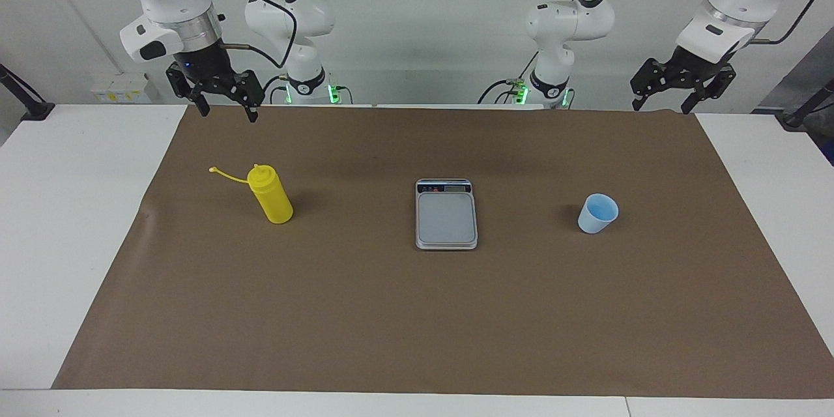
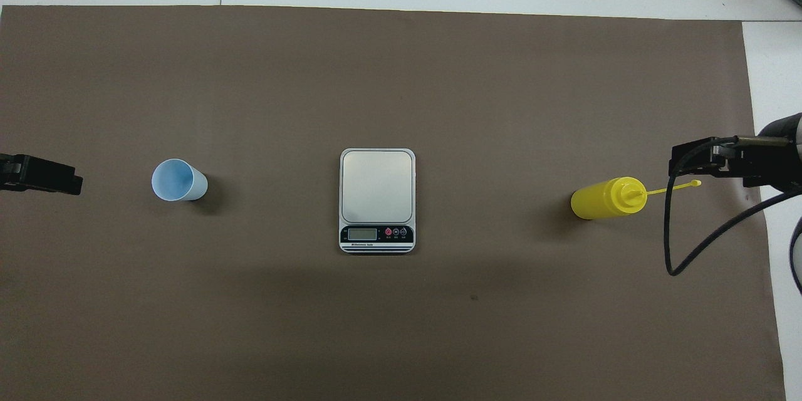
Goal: Pour seasoning into cup on scale with both arms
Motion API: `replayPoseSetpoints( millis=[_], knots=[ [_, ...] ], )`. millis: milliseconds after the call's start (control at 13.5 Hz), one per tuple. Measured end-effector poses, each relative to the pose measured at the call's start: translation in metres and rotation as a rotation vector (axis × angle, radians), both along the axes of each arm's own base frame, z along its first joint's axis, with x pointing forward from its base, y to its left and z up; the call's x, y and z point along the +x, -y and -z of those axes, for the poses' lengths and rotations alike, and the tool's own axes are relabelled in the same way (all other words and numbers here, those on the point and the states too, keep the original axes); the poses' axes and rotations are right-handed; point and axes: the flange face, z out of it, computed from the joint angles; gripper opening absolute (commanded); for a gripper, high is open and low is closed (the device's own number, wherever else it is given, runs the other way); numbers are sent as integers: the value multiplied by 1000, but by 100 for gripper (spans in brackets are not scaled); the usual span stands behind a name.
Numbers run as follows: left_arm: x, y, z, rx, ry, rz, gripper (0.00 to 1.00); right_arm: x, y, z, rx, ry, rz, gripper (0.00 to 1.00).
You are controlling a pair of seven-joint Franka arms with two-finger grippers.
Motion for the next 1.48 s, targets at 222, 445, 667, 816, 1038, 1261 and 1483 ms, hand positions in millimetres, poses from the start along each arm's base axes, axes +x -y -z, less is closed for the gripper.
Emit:
replayPoseSetpoints(
  millis=[222, 445, 667, 816, 1038, 1261, 1483],
  knots=[
    [0, 0, 2, 0, -3, 0, 100, 0, 0, 1, 0, -3, 0, 100],
    [1, 0, 7, 0, -9, 0, 100, 0, 0, 2, 0, -5, 0, 100],
    [2, 0, 14, 0, 6, -1, 100, 0, 1, 3, 0, -6, 3, 100],
    [1, 0, 24, 0, 17, -2, 100, 0, 3, 3, 0, -7, 6, 100],
    [-4, 0, 41, 1, 38, -11, 100, 0, 3, 3, 0, -7, 6, 100],
    [-7, -5, 46, 0, 53, -28, 100, 0, 3, 3, 0, -7, 6, 100],
    [-2, -15, 55, -1, 65, -52, 100, 0, 3, 3, 0, -7, 6, 100]
  ],
)
